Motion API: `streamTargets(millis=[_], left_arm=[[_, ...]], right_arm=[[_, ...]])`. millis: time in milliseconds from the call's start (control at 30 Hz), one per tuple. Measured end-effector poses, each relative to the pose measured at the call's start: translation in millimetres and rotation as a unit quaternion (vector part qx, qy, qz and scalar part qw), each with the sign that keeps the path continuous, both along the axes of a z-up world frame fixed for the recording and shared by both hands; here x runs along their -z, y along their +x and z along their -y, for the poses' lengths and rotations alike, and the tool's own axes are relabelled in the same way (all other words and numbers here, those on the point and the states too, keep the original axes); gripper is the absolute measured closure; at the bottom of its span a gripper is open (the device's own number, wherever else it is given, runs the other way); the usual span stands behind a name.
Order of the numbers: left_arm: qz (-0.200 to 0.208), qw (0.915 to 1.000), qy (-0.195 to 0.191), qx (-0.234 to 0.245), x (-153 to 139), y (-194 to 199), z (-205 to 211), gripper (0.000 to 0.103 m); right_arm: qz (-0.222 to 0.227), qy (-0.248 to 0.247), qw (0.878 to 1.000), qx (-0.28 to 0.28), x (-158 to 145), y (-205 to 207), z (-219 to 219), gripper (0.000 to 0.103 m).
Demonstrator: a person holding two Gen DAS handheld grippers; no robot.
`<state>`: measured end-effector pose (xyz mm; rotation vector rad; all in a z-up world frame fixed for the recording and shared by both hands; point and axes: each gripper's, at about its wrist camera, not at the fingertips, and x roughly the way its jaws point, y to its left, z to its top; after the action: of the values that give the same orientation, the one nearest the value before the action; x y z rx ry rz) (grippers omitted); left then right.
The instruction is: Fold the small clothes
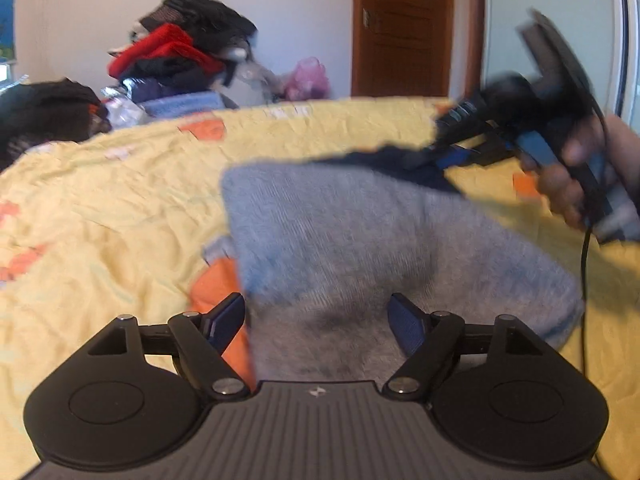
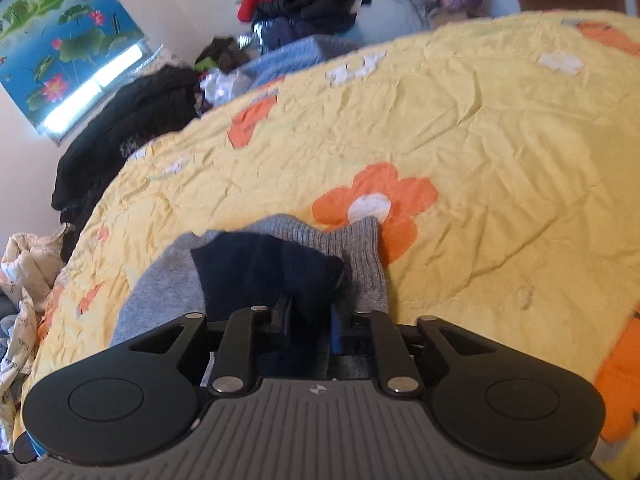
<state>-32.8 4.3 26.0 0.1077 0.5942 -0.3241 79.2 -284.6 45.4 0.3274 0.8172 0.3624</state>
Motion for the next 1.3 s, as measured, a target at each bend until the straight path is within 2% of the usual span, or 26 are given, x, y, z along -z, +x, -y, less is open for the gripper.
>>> streamTargets(millis=[67, 133, 233, 300, 333, 400, 700, 867, 933, 1000, 1067, 1100, 1200, 1267, 1300], left_arm=[[0.02, 0.9996, -0.017, -0.009, -14, 0, -2, 0.024], [0.03, 0.9992, -0.022, -0.012, -20, 12, 4, 0.024], [-0.009, 0.9997, -0.009, -0.019, -9, 44, 23, 0.024], [-0.014, 0.9993, 0.015, -0.031, 3, 57, 34, 0.022], [-0.01, 0.9993, 0.019, -0.032, 8, 58, 35, 0.022], [-0.02, 0.999, -0.003, -0.04, 11, 63, 30, 0.02], [-0.017, 0.9989, -0.02, -0.038, 15, 59, 23, 0.019], [-0.018, 0.9975, -0.038, -0.057, 3, 42, 11, 0.02], [0.0, 0.9976, -0.043, -0.054, -8, 25, 7, 0.02], [0.019, 0.9984, -0.038, -0.037, -15, 9, 8, 0.02], [0.016, 0.9994, -0.029, -0.01, -13, 1, 13, 0.02], [0.005, 0.9997, -0.023, -0.001, -9, 1, 17, 0.02], [-0.034, 0.9992, 0.021, -0.006, 16, 11, 28, 0.018], [-0.036, 0.9992, 0.012, -0.01, 20, 12, 25, 0.016], [-0.044, 0.9989, 0.008, -0.015, 18, 14, 22, 0.016]], right_arm=[[0.054, -0.027, 0.998, 0.027, -17, -26, -1, 0.068], [0.082, -0.021, 0.996, 0.026, -26, -47, -6, 0.061], [0.059, -0.023, 0.998, 0.006, -19, -51, -25, 0.05], [0.026, -0.048, 0.999, 0.002, 0, -42, -39, 0.049], [0.011, -0.058, 0.998, 0.011, 11, -37, -42, 0.043], [0.012, -0.052, 0.998, 0.028, 23, -33, -41, 0.03], [-0.005, -0.05, 0.998, 0.035, 19, -36, -41, 0.03], [-0.013, -0.047, 0.998, 0.041, 11, -47, -37, 0.029], [0.007, -0.061, 0.997, 0.051, 0, -59, -38, 0.031], [0.056, -0.074, 0.994, 0.054, -16, -79, -40, 0.032], [0.098, -0.061, 0.993, 0.037, -28, -99, -42, 0.031], [0.101, -0.048, 0.993, 0.028, -30, -105, -43, 0.031], [0.064, -0.028, 0.997, -0.008, -18, -106, -50, 0.031], [0.019, -0.042, 0.999, -0.013, 3, -99, -54, 0.031], [0.013, -0.037, 0.999, -0.015, 10, -98, -52, 0.031]])
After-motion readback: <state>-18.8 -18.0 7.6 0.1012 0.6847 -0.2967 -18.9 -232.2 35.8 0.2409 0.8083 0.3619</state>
